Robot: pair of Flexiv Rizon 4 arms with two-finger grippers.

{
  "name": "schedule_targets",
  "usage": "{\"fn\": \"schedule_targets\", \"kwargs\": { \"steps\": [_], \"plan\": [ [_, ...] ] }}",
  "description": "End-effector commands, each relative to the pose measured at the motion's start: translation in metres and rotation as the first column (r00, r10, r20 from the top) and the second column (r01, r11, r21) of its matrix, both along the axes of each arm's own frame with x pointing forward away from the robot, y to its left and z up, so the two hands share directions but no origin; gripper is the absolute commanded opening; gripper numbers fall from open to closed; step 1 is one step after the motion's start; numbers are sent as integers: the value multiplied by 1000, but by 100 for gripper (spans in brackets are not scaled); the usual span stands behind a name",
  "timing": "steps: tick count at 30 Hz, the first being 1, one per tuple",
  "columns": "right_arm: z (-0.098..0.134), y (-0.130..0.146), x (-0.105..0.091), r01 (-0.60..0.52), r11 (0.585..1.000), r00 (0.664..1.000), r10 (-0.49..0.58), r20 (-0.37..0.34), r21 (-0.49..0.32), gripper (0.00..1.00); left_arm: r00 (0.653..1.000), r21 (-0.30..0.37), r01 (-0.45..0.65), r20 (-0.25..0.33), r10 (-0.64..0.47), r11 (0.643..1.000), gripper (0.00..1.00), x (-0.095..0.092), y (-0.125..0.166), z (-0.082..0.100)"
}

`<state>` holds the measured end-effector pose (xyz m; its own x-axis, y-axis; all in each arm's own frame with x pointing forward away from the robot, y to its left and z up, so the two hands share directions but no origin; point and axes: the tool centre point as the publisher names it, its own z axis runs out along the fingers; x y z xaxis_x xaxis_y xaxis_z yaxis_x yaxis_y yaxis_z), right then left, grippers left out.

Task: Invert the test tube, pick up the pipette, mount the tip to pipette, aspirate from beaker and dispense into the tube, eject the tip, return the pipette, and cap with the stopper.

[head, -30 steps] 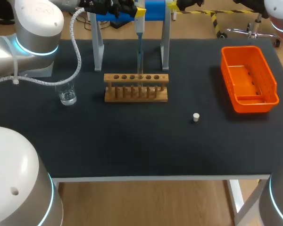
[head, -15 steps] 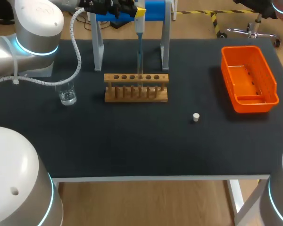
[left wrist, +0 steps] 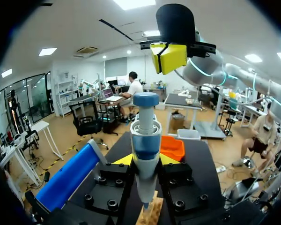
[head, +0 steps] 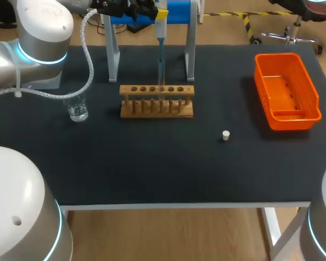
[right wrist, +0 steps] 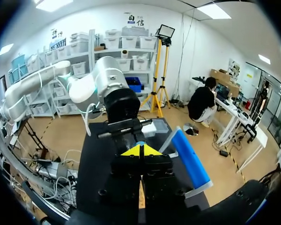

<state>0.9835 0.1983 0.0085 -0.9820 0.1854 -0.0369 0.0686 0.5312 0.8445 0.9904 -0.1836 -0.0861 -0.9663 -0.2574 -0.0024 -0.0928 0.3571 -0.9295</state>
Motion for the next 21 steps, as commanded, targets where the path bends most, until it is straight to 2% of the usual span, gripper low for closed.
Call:
{"fn": "schedule_targets", "kwargs": {
  "steps": [1, 21],
  "plan": [
    [1, 12, 5, -10, 1000, 1000, 10, -9, -13, 0, 1000, -2, -2, 2, 2, 1000, 0, 0, 0, 0],
    [-7, 28, 7, -12, 999, 1000, 11, -29, -30, 0, 1000, -2, -2, 2, 2, 1000, 0, 0, 0, 0]
  ]
}}
